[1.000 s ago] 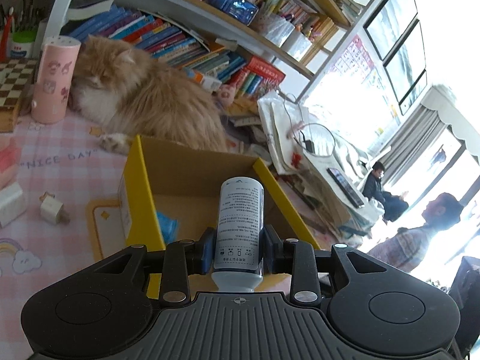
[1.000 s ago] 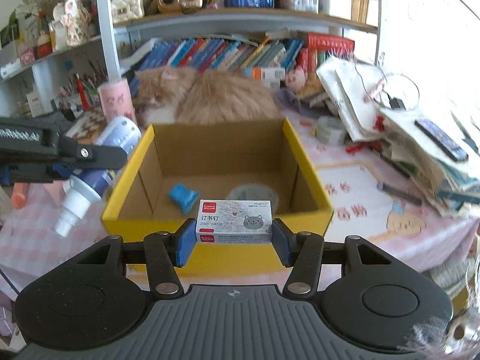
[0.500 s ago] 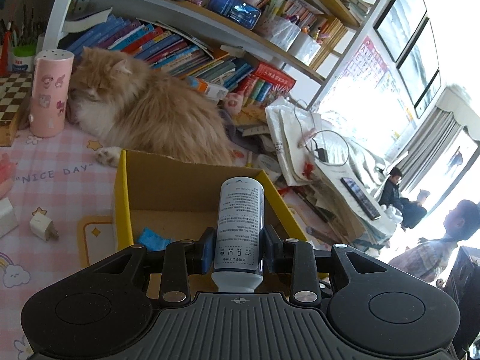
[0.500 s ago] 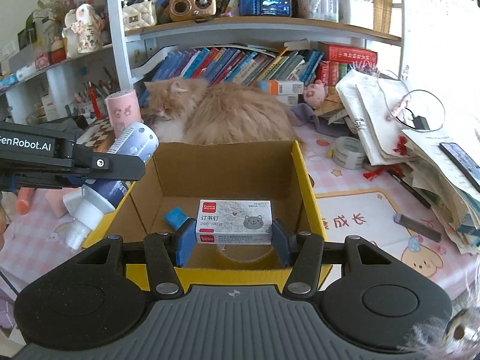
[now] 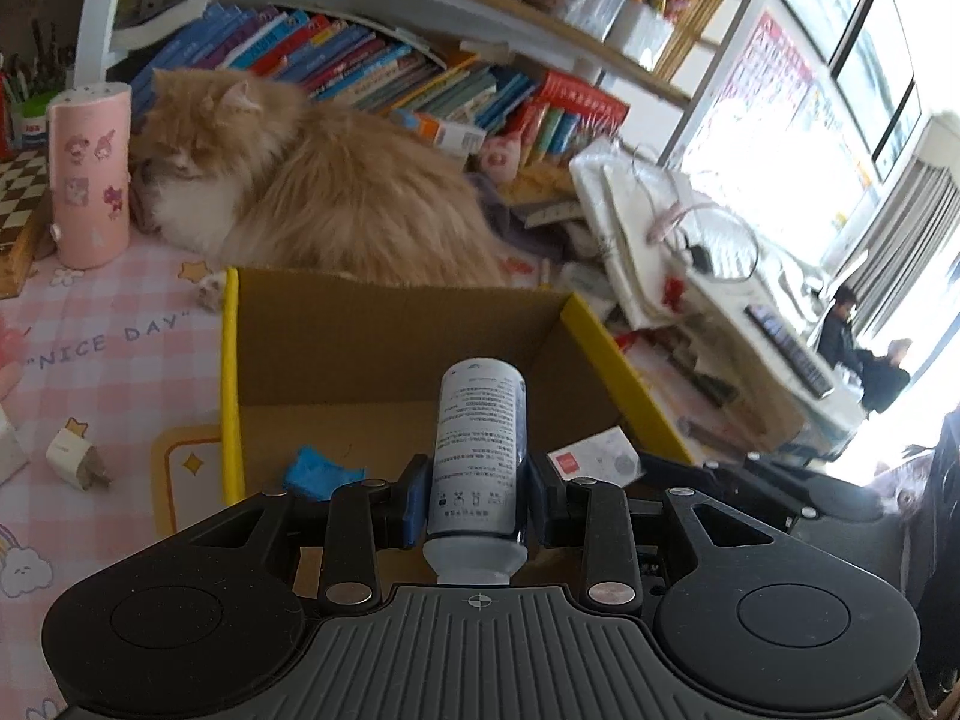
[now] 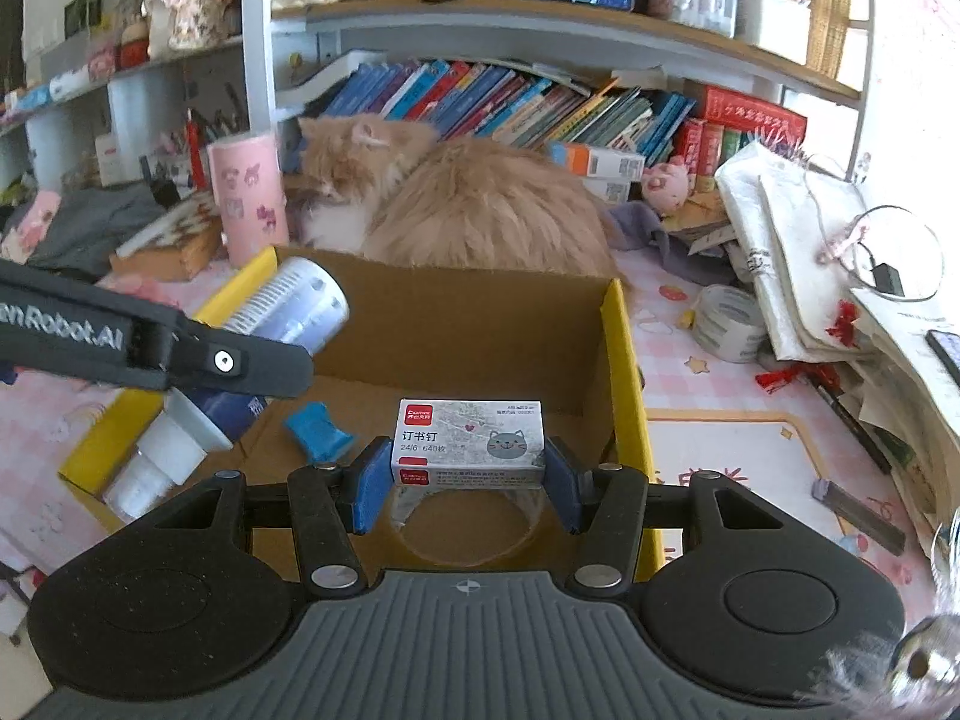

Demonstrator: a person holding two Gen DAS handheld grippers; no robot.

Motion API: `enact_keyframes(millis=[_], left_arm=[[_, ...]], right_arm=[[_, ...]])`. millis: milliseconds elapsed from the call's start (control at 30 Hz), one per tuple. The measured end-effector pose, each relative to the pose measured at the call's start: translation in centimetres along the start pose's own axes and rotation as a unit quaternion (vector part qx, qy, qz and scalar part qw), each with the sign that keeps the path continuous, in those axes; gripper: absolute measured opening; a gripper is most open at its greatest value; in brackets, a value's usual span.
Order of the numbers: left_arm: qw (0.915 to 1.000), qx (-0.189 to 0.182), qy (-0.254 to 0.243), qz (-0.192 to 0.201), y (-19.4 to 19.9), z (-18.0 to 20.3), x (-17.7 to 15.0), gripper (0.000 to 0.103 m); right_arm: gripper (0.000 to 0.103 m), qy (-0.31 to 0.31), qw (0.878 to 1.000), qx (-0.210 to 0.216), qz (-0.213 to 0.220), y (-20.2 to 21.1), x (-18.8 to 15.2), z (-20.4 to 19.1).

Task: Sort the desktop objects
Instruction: 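Release the stapler box and spray bottle into the yellow box with both tools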

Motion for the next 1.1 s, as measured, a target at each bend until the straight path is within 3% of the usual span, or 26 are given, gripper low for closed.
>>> enact_keyframes(millis=[367,733,833,967,1100], left_arm=[[0.9984,0.031,-0.026,-0.040,-3.1,-0.4,-1.7,0.031],[0.9977,0.039,-0.033,-0.045,-3.7,-0.3,-2.2,0.031],[0.9980,0.044,-0.034,-0.029,-3.3,-0.2,-2.1,0.033],[0.9986,0.039,-0.035,0.004,-2.2,0.3,-1.2,0.048],[0.9975,0.046,-0.041,0.035,-0.9,1.0,-0.4,0.051]], right_arm=[[0.051,0.059,0.997,0.019,-0.038,-3.1,-0.8,-0.9],[0.051,0.036,0.995,0.048,-0.080,-4.8,-1.2,-0.7],[0.051,0.034,0.995,0.049,-0.080,-4.7,-1.2,-0.7],[0.053,0.023,0.995,0.058,-0.074,-4.2,-1.2,-0.7],[0.055,0.016,0.997,0.056,-0.059,-3.3,-0.9,-0.7]])
Point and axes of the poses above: each gripper's, at about its wrist camera, not at the fingertips, and y roughly against the way its jaws point, z to its right, x to its top, the point moved 6 cm from there along -y, roughly the way its jaws point, and after that the axes turned 1 degree about z, right-handed, at the moved point
